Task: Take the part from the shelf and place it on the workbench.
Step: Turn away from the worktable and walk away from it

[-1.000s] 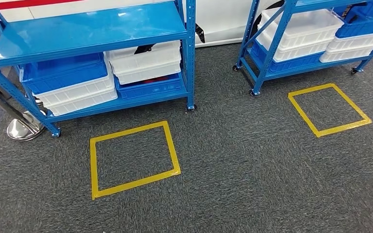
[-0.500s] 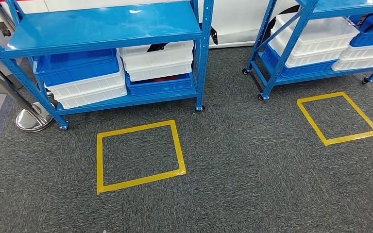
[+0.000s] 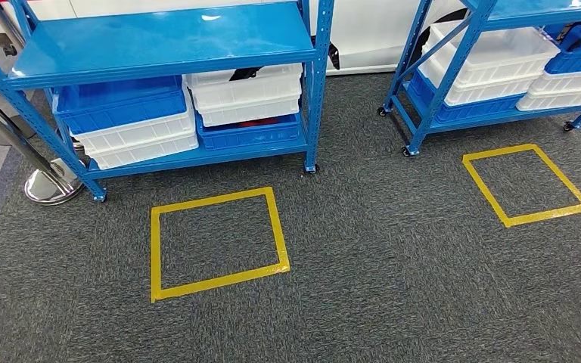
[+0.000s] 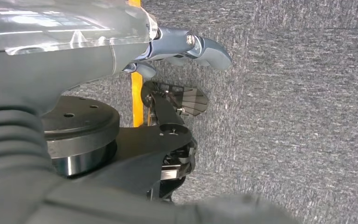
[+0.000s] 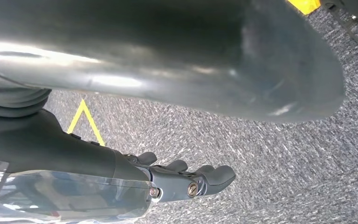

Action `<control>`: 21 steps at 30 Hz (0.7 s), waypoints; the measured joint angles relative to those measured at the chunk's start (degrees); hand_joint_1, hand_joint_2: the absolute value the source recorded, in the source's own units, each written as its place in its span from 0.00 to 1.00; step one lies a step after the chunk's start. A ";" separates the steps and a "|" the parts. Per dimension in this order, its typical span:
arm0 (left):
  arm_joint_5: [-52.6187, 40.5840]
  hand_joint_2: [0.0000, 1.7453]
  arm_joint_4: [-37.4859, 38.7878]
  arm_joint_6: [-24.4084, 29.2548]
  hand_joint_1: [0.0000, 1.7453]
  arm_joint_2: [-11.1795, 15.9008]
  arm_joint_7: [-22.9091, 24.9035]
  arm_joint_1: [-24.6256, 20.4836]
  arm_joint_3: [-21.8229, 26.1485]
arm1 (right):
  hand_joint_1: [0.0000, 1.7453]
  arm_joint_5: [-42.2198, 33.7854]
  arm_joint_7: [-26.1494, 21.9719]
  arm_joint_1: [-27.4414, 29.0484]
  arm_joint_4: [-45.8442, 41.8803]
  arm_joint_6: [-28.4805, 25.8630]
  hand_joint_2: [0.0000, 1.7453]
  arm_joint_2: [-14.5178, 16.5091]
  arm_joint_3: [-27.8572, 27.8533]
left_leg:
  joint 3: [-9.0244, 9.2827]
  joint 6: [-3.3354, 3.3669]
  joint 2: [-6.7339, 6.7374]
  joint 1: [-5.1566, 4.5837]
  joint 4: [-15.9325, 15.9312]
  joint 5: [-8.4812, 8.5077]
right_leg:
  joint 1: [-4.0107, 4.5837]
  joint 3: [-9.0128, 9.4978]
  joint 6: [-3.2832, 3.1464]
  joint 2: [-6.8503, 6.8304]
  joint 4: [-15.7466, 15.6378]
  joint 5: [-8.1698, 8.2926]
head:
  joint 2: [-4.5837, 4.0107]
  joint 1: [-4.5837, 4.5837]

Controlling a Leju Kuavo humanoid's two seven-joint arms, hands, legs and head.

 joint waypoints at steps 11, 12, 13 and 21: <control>-0.15 0.00 0.00 -0.44 0.00 -0.10 -0.07 0.00 0.10 | 0.00 0.12 0.02 -0.04 0.00 0.20 0.00 0.00 0.00 | 0.03 -0.01 0.00 0.09 -0.01 0.02 | 0.11 0.00 0.00 0.00 0.05 0.00 | 0.00 0.00; -0.32 0.00 0.00 -0.51 0.00 -0.11 -0.17 -0.02 0.10 | 0.00 0.12 0.02 -0.04 0.00 0.19 0.00 0.00 -0.01 | 0.03 -0.01 0.00 0.09 -0.01 0.02 | 0.11 0.00 0.00 0.00 0.05 0.00 | 0.00 0.00; -0.49 0.00 0.00 -0.50 0.00 -0.12 -0.17 -0.05 0.10 | 0.00 0.13 0.02 -0.05 0.00 0.19 0.00 0.00 -0.01 | 0.03 -0.01 0.00 0.10 -0.01 0.02 | 0.10 0.00 0.00 0.00 0.05 0.00 | 0.00 0.00; 0.09 0.00 0.00 -0.89 0.00 -0.13 2.73 -0.16 0.21 | 0.00 0.45 0.17 -0.15 0.00 0.18 0.00 0.01 -0.05 | -0.06 0.25 0.00 -0.13 0.25 -0.16 | -0.13 0.03 0.21 -0.01 -0.04 0.01 | 0.00 0.00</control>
